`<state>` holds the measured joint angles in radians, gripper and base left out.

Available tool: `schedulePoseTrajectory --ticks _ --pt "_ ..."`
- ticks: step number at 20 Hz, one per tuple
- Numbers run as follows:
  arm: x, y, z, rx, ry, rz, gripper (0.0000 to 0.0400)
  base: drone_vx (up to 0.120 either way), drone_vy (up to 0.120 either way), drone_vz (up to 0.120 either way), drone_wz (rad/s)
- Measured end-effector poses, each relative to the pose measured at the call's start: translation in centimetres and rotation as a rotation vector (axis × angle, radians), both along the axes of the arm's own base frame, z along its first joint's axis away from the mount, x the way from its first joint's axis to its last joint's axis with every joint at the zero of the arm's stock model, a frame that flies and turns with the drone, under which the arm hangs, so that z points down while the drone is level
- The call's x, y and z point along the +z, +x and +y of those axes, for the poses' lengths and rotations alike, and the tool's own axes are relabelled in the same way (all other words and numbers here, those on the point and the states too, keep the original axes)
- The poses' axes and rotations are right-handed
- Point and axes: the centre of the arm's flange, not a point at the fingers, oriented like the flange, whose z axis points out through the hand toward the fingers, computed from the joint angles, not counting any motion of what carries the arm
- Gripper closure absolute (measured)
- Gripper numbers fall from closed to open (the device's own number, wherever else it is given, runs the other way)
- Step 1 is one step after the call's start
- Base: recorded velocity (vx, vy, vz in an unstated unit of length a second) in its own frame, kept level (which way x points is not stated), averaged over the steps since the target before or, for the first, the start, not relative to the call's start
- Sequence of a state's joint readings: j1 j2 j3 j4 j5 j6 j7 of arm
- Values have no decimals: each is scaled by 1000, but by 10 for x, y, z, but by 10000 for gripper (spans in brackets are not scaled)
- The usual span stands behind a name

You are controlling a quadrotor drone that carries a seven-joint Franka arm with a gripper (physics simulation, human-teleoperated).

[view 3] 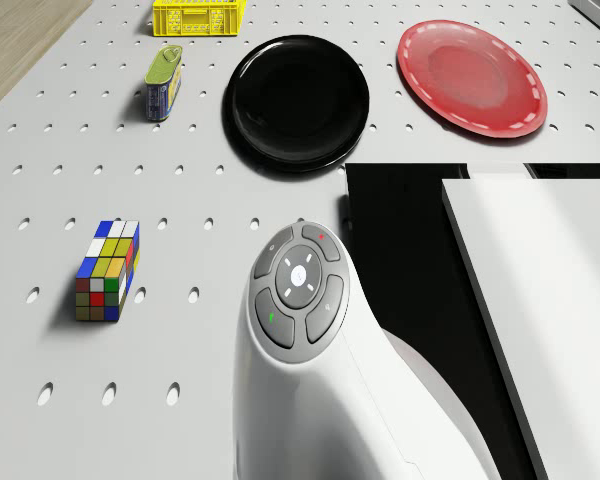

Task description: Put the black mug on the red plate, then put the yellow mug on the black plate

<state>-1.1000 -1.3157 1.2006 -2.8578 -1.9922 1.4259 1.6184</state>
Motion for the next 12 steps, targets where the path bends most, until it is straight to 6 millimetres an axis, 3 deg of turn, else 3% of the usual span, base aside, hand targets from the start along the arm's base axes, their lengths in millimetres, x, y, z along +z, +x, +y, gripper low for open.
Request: schedulePoseTrajectory --ticks 9,10,12 --pt "3 3 2 0 0 0 0 0 0 0 0" --pt "4 3 2 0 0 0 23 0 0 0 0" --pt "4 4 3 0 0 0 128 0 0 0 0"
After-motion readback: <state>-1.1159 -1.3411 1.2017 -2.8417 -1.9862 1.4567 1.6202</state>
